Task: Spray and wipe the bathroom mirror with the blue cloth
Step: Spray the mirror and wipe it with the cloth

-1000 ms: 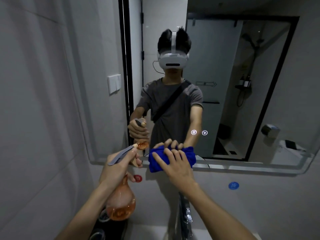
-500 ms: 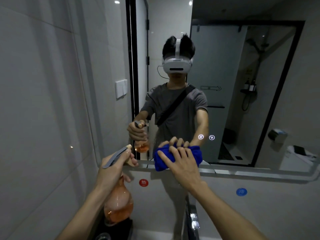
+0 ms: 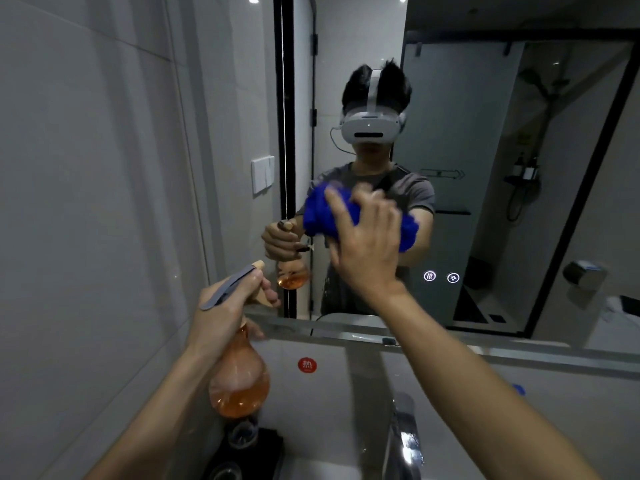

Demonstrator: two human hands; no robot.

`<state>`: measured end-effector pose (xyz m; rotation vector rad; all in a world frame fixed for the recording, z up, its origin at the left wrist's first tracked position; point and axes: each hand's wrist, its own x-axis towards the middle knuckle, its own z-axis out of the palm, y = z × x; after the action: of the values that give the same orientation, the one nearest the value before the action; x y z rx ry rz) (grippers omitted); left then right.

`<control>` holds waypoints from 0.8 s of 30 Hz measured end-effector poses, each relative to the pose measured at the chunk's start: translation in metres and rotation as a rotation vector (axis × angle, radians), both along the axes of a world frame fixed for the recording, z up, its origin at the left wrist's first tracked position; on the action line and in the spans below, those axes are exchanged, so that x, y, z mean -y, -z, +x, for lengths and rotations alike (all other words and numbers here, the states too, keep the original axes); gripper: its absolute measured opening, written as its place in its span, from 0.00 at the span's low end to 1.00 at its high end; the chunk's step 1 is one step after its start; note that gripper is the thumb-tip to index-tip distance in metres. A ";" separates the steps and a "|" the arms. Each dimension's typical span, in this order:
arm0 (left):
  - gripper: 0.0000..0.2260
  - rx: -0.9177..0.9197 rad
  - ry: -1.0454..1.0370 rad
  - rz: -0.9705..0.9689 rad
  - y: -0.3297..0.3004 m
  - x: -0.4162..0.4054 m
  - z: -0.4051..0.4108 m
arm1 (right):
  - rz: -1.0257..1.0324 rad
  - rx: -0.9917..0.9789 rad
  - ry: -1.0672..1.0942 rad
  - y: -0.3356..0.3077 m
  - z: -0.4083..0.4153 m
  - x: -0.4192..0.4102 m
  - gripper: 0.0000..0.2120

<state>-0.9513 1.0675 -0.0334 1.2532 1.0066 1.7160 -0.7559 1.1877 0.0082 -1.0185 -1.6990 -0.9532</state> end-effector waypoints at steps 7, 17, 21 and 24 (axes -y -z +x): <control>0.14 0.003 0.018 -0.055 0.012 0.000 -0.009 | -0.209 0.634 -0.028 0.158 0.009 0.019 0.34; 0.18 -0.001 -0.010 -0.075 0.006 0.002 -0.024 | 0.009 0.384 -0.053 0.050 0.003 0.006 0.26; 0.17 0.027 -0.006 -0.049 -0.004 0.004 -0.026 | 0.051 0.124 -0.011 -0.055 -0.014 -0.001 0.26; 0.17 0.035 -0.044 -0.056 -0.009 0.005 -0.029 | 0.004 -0.052 0.004 -0.090 -0.027 -0.003 0.29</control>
<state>-0.9801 1.0621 -0.0240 1.1692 1.0615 1.7258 -0.7825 1.1904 0.0983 -1.0361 -1.6521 -0.9246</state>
